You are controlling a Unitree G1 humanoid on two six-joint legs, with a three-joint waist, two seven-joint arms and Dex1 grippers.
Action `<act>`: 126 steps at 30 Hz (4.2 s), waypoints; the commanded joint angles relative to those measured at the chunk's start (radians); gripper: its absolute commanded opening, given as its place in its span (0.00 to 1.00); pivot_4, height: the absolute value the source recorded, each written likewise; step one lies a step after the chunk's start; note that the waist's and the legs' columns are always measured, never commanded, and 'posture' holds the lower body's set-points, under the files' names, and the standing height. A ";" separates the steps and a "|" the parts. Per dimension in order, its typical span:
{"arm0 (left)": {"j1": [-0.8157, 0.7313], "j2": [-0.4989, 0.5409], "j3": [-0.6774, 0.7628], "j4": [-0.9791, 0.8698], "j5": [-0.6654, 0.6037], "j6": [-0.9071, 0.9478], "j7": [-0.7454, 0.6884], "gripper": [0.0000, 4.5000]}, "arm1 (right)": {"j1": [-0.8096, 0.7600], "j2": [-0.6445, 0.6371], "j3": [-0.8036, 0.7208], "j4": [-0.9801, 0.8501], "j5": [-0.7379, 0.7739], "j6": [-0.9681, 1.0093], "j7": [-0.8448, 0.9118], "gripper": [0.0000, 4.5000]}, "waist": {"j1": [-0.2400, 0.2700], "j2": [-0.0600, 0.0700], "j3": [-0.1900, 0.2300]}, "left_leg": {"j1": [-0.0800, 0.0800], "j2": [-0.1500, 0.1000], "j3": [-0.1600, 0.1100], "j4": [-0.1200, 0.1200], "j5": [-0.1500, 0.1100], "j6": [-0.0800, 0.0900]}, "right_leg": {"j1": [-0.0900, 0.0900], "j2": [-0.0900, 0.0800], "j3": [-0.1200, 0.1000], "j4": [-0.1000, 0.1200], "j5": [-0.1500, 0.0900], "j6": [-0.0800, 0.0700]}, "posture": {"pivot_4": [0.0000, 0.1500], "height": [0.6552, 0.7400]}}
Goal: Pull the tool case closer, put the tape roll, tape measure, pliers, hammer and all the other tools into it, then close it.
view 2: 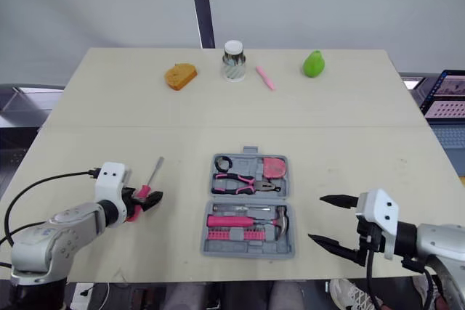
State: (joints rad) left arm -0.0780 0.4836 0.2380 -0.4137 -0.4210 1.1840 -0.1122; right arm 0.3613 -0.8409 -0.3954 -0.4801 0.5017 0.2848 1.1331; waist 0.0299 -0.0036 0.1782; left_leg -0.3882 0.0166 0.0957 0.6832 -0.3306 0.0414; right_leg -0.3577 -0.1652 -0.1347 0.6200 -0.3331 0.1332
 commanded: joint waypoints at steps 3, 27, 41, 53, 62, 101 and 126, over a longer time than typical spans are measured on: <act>-0.035 0.005 -0.034 0.036 0.035 -0.005 -0.011 1.00 | 0.014 -0.009 -0.050 -0.049 0.024 0.004 -0.009 0.99 | 0.005 0.000 0.000 | 0.000 0.000 0.000 0.000 0.000 0.000 | 0.000 0.000 0.000 0.000 0.000 0.000 | 1.00 0.47; -0.037 0.011 -0.061 0.047 0.095 0.008 -0.046 0.13 | 0.018 -0.006 -0.047 -0.060 0.020 0.020 -0.029 1.00 | 0.023 0.001 -0.001 | 0.001 -0.001 0.000 0.000 0.001 0.000 | 0.000 -0.001 0.001 0.000 0.000 0.000 | 1.00 0.47; -0.180 0.432 -0.341 0.063 0.142 -0.396 -0.606 0.13 | -0.016 0.000 -0.023 -0.003 0.003 -0.010 -0.022 1.00 | 0.019 0.000 0.000 | -0.001 -0.001 0.002 -0.001 0.000 -0.001 | -0.002 0.000 -0.001 -0.001 0.000 0.000 | 1.00 0.47; -0.373 0.450 -0.548 0.000 0.218 -0.465 -0.815 0.13 | 0.000 -0.004 -0.037 -0.004 0.021 -0.024 0.000 1.00 | 0.022 -0.001 0.001 | -0.001 -0.001 0.003 -0.001 0.002 0.001 | -0.003 0.001 -0.001 0.000 0.000 0.001 | 1.00 0.47; -0.511 0.349 -0.684 -0.019 0.259 -0.425 -0.876 0.13 | 0.050 -0.013 -0.090 -0.006 0.032 -0.046 0.047 1.00 | 0.022 -0.002 0.002 | -0.001 -0.001 0.003 0.000 0.003 0.003 | -0.002 0.001 -0.001 0.000 0.001 0.001 | 1.00 0.47; -0.656 0.091 -1.025 -0.328 0.263 0.230 -0.746 0.13 | 0.036 -0.090 0.000 0.044 0.007 -0.068 0.147 1.00 | 0.025 -0.002 0.002 | -0.002 -0.002 -0.002 0.003 0.005 0.005 | 0.001 0.001 0.000 0.000 0.001 0.003 | 1.00 0.47; -0.783 0.061 -1.169 -0.244 0.094 0.281 -0.558 0.13 | 0.103 -0.074 -0.047 -0.011 0.018 -0.049 0.119 1.00 | 0.024 -0.002 0.002 | -0.002 -0.002 -0.003 0.005 0.005 0.005 | 0.002 0.001 0.000 0.000 0.001 0.003 | 1.00 0.47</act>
State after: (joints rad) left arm -0.8468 0.5484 -0.9247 -0.6494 -0.3150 1.4835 -0.6759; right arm 0.4572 -0.9216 -0.4032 -0.4655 0.4996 0.2378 1.2556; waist 0.0540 -0.0059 0.1805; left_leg -0.3908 0.0142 0.0928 0.6877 -0.3257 0.0461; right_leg -0.3555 -0.1639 -0.1348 0.6201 -0.3318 0.1357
